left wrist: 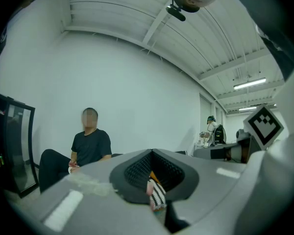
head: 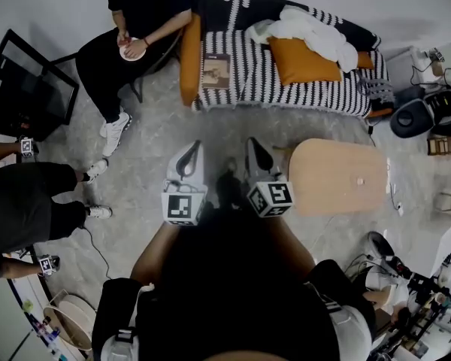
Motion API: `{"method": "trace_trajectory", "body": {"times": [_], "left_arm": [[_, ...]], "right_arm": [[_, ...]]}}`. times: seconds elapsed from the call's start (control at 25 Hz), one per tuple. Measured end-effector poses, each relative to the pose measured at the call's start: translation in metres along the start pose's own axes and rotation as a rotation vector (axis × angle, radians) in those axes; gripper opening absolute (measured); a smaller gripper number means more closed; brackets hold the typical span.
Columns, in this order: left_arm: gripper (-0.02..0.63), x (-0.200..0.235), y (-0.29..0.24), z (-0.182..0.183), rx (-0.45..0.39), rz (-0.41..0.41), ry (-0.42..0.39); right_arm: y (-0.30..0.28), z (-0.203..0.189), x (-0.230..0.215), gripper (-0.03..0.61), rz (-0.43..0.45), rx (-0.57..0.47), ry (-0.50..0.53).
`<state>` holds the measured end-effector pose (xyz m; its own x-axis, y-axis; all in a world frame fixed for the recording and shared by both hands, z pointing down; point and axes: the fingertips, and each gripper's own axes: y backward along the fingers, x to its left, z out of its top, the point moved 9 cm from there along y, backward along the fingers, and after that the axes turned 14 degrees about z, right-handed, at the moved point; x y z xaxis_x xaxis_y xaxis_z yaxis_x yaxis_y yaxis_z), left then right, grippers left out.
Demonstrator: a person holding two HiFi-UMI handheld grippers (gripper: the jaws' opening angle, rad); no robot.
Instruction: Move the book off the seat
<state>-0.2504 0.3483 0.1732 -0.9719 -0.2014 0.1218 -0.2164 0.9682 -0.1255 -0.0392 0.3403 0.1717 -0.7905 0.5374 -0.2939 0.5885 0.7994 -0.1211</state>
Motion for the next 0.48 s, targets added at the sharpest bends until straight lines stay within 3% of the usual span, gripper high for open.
{"method": "trace_trajectory", "body": {"times": [0.16,0.48], "left_arm": [[0.006,-0.004,-0.022,0.001,-0.029,-0.001,-0.032],[0.006,-0.028,-0.078,0.007,-0.012,0.024,-0.039]], "right_arm": [[-0.013,0.006,-0.021,0.008,0.01,-0.007,-0.014],[-0.041,0.022,-0.071,0.008,0.051,0.011,-0.025]]}}
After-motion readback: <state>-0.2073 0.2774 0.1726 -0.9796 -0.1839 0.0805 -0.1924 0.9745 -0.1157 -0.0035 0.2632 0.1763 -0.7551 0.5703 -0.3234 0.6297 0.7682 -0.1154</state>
